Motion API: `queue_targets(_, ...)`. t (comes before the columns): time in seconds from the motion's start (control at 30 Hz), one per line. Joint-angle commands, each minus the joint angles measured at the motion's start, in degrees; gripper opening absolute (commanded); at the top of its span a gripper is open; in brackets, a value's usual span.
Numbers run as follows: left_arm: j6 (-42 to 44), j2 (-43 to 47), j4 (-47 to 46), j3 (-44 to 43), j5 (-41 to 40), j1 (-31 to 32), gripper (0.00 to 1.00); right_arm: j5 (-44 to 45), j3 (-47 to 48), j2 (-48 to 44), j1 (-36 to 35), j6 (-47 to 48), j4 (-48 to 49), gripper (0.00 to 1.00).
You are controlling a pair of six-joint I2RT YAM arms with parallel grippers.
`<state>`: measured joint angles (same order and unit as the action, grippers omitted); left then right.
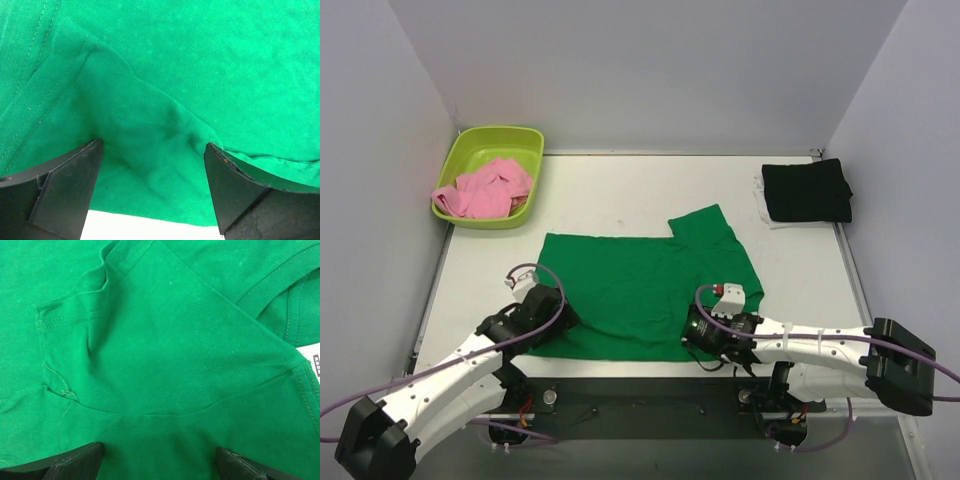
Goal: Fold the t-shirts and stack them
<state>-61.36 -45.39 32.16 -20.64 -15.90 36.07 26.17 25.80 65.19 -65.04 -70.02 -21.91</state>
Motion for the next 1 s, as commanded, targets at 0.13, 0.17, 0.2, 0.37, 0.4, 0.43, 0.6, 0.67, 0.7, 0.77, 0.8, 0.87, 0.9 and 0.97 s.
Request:
queue_targets(0.13,-4.7,9.4,12.2,2.7,0.0,1.9,0.93,2.9,1.3,3.5,-10.8,-17.8,-17.3,1.0)
queue_targets(0.17,-4.8,9.6,12.2,2.6,0.3,2.1,0.93,3.8,1.9,3.7,-12.6,-18.6,-19.5,1.0)
queue_targets(0.2,-5.1,9.7,12.2,2.6,0.6,2.3,0.93,4.1,3.1,4.1,-13.2,-19.4,-20.5,1.0)
queue_targets(0.37,-5.7,12.3,11.9,1.3,3.2,3.2,0.92,10.1,8.8,3.7,-17.7,-21.9,-26.6,1.0)
queue_targets(0.4,-5.4,12.8,11.9,-0.8,3.2,3.3,0.93,13.4,10.2,3.5,-18.2,-20.8,-26.9,1.0)
queue_targets(0.43,-5.0,13.0,11.5,-2.2,3.1,3.4,0.92,14.9,13.4,3.5,-18.1,-19.4,-27.0,1.0)
queue_targets(0.6,1.0,8.7,10.6,-13.6,-1.7,3.4,0.93,22.8,24.4,6.2,-14.9,-4.4,-25.6,1.0)
queue_targets(0.67,3.6,4.3,7.2,-18.4,-3.1,3.3,0.97,23.3,29.4,7.6,-10.1,3.3,-20.4,1.0)
queue_targets(0.7,7.0,2.3,5.8,-20.3,-3.4,3.1,0.98,23.1,30.4,8.8,-8.5,11.8,-17.8,1.0)
queue_targets(0.77,9.1,-4.3,2.9,-25.3,-4.7,3.0,0.97,19.4,32.6,9.9,-1.8,20.3,-8.0,1.0)
queue_targets(0.8,11.8,-6.4,1.9,-26.9,-4.4,2.8,0.98,17.2,33.4,11.2,1.4,23.4,-5.3,1.0)
queue_targets(0.87,13.4,-12.6,-1.3,-30.8,-4.3,2.0,0.97,10.0,34.6,12.7,9.9,31.1,2.2,1.0)
queue_targets(0.9,15.4,-14.4,-2.2,-32.0,-3.4,1.5,0.98,7.7,36.1,14.7,12.5,32.6,4.1,1.0)
queue_targets(0.97,17.0,-19.7,-5.4,-34.7,-2.0,-0.7,0.97,-0.4,38.2,16.9,20.5,36.2,7.9,1.0)
